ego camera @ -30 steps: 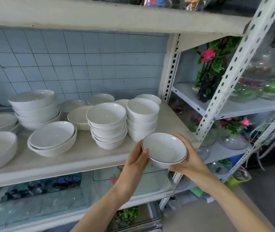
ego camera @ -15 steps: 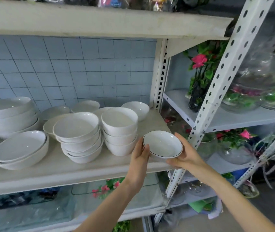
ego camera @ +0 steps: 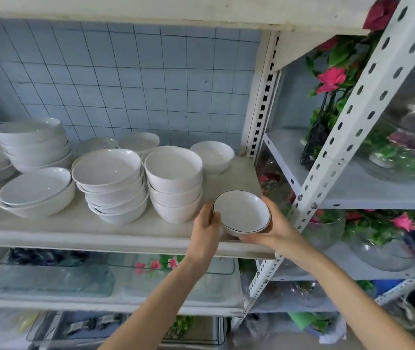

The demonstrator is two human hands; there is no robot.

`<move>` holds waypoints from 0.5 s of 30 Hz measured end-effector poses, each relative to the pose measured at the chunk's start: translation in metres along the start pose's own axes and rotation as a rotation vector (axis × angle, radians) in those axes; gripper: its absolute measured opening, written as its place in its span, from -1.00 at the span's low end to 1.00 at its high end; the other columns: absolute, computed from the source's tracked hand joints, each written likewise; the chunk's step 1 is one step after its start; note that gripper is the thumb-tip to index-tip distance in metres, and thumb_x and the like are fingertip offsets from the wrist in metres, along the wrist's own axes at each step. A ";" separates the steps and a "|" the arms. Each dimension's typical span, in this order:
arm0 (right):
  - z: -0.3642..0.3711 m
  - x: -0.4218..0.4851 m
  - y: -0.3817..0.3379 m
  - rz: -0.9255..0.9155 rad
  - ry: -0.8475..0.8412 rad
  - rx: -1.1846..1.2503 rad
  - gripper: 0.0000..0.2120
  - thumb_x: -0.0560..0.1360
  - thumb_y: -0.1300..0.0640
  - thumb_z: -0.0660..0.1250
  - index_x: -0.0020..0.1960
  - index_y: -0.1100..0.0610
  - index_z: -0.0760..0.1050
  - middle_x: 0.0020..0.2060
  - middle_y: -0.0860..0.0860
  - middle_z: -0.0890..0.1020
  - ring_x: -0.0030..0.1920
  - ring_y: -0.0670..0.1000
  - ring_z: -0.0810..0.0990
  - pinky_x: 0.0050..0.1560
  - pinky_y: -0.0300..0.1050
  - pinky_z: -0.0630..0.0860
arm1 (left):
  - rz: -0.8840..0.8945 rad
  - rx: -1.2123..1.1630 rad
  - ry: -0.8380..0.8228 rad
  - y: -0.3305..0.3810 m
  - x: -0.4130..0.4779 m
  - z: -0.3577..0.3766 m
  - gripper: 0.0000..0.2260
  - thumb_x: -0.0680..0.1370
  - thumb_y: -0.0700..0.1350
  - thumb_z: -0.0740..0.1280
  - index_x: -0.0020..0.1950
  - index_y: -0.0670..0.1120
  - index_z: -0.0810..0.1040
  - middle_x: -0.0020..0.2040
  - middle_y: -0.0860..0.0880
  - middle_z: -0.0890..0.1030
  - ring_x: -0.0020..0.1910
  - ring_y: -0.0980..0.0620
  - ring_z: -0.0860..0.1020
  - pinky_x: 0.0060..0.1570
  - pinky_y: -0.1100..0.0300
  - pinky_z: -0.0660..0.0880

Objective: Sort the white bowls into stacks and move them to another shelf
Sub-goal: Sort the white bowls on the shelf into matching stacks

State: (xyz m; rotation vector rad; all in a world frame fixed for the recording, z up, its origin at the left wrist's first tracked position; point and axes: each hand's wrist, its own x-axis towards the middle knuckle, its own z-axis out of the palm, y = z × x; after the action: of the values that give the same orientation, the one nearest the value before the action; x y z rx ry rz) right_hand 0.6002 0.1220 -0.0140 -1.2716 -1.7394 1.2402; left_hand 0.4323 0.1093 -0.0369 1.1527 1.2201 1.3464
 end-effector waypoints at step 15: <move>0.043 -0.052 -0.029 -0.154 0.334 -1.022 -0.23 0.52 -0.34 -0.03 0.45 0.24 0.19 0.41 0.16 0.34 0.38 0.14 0.36 0.28 0.17 0.42 | 0.338 0.802 -0.173 0.045 -0.084 -0.112 -0.62 0.63 0.03 0.14 0.42 -0.06 0.38 0.29 0.15 0.40 0.14 0.31 0.41 0.08 0.65 0.22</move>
State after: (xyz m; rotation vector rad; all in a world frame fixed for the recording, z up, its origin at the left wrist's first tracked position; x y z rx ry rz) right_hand 0.5690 0.0563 0.0001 -1.6887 -2.2064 -0.0515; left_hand 0.3279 0.0118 -0.0024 2.0646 1.5320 0.9572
